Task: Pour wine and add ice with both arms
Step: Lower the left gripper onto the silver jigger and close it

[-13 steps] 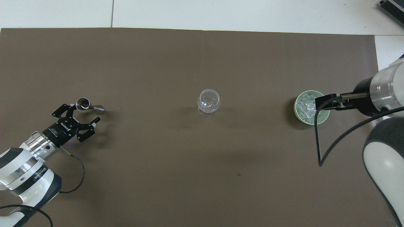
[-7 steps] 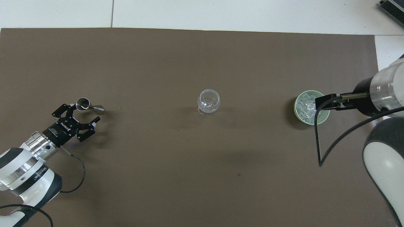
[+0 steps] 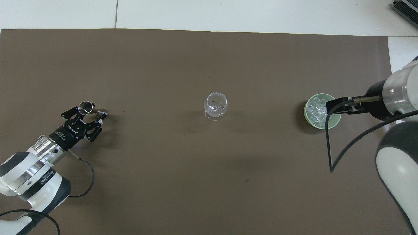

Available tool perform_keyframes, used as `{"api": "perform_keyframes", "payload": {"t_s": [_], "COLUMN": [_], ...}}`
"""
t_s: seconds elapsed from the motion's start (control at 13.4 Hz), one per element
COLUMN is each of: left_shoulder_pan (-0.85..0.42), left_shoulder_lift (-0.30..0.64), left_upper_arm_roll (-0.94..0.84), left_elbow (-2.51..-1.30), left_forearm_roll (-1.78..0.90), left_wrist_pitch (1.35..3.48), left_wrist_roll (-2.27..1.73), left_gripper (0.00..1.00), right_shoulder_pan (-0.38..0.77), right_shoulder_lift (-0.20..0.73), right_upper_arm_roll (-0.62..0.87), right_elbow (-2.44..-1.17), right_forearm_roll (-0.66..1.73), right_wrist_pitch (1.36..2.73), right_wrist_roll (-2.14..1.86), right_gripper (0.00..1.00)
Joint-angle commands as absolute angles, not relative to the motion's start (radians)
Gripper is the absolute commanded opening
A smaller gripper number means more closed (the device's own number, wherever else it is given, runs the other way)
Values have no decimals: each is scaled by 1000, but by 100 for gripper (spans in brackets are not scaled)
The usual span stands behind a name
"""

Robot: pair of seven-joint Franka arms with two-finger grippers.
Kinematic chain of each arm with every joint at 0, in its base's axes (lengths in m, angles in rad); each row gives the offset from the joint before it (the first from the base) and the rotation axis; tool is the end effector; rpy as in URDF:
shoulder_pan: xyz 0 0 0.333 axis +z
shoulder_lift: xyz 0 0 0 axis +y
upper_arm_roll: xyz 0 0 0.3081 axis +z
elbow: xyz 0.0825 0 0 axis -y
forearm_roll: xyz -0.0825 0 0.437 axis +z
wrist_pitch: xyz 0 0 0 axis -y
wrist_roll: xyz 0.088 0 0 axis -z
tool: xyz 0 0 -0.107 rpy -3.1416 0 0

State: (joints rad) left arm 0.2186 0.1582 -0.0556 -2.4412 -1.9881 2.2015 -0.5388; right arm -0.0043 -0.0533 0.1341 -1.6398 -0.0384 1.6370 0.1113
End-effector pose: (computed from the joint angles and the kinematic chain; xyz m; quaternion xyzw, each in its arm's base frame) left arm 0.5060 0.0503 0.1852 0.2870 0.7632 -0.2144 0.5378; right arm 0.5929 0.0754 0.6181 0.9994 0.0100 0.0276 0.0196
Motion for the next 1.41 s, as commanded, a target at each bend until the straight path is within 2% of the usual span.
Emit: {"api": "perform_keyframes", "payload": {"t_s": [0.0,0.3,0.67,0.82,0.89,1.34], "left_shoulder_pan": [212,222,222,232,233,229], "left_shoulder_lift": [153,153,161,164,167,169], "left_upper_arm_roll": [-46,-44,-45,-46,-46,-46], "left_elbow": [-2454,-2454,-2454,-2451,-2447,-2415], "left_forearm_roll": [-2016,-2016,-2016,-2016,-2016,-2014], "left_wrist_pitch": [2210,2206,2206,2206,2207,2210], "left_wrist_roll": [-518,-520,-520,-523,-529,-571], "left_gripper": [55,53,24,6,2,0], "right_shoulder_pan": [-18,-18,-18,-18,-18,-17], "right_shoulder_lift": [-74,-72,-74,-74,-74,-74], "right_upper_arm_roll": [141,141,141,141,140,141], "right_elbow": [-1660,-1660,-1660,-1660,-1658,-1660], "right_forearm_roll": [-37,-37,-37,-37,-37,-37], "right_wrist_pitch": [1631,1629,1631,1631,1631,1631], "right_wrist_roll": [86,86,86,86,86,86], "right_gripper": [100,100,100,100,100,100]}}
